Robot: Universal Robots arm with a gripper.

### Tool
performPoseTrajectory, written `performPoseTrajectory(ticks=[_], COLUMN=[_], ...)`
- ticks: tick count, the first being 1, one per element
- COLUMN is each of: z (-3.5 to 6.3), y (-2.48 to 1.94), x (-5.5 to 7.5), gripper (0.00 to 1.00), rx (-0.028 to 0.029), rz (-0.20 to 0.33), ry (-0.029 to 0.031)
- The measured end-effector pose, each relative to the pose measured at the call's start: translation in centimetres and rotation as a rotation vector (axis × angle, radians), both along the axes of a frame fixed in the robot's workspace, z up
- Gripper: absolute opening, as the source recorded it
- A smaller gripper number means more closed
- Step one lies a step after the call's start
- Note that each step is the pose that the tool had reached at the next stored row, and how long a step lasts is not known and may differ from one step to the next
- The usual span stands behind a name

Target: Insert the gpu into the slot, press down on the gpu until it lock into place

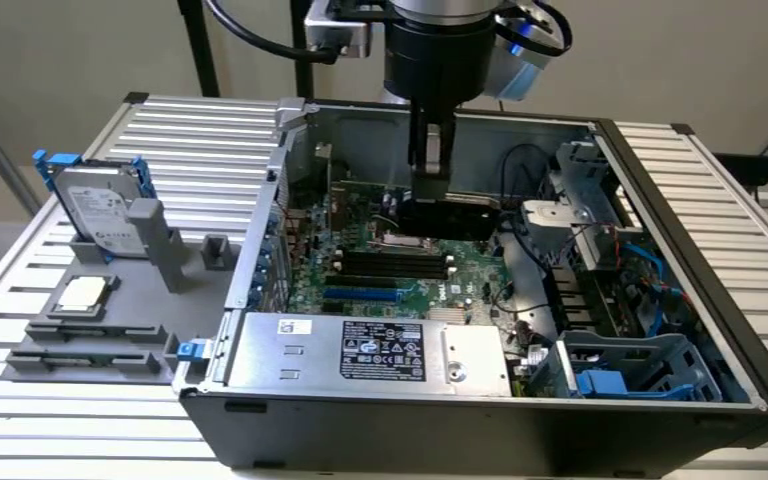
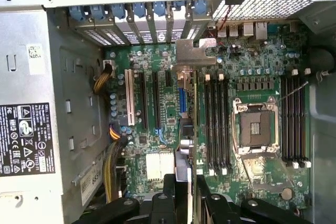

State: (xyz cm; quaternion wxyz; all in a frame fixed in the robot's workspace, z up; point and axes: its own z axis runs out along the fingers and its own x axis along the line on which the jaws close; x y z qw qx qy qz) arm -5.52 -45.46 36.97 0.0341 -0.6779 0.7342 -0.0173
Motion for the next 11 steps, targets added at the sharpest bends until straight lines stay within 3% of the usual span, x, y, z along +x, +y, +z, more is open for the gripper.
performPoseTrajectory(ticks=[11], z=[-1.35], y=[0.0], x=[-2.3], gripper=[0.26], rx=[0.0013], rz=[0.033], ry=[-0.0001])
